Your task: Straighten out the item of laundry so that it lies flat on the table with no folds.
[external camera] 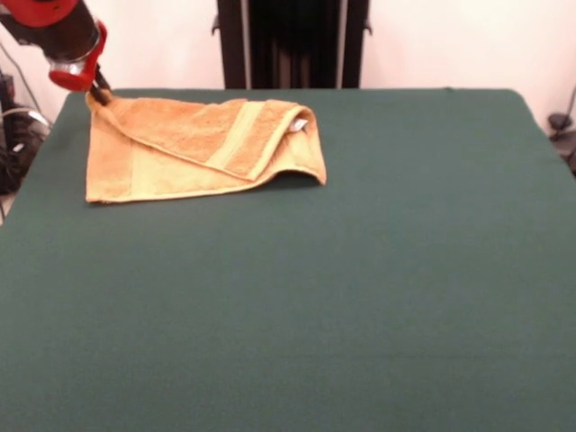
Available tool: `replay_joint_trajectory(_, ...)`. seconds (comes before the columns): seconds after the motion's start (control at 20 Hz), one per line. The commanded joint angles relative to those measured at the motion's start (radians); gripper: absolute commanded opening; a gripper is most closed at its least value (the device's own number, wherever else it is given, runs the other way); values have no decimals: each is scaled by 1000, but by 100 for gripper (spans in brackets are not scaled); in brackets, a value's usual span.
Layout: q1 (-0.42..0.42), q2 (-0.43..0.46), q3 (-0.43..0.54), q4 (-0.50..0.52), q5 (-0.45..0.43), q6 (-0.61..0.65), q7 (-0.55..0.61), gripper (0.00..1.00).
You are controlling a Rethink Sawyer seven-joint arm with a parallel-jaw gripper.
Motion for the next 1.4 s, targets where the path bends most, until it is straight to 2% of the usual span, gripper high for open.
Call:
replay_joint_trajectory(0.05, 68, 10, -69, -97, -98, -13, -301, 0)
replay_joint_trajectory(0.4, 84, -24, -81, -86, -119, -15, -291, 0)
replay_joint_trajectory(0.65, 87, -16, -86, -85, -126, -28, -276, 0)
replay_joint_trajectory(0.8, 69, -5, -75, -81, -92, -22, -291, 0)
replay_joint_trajectory(1.4, 72, -14, -84, -75, -108, -21, -298, 0)
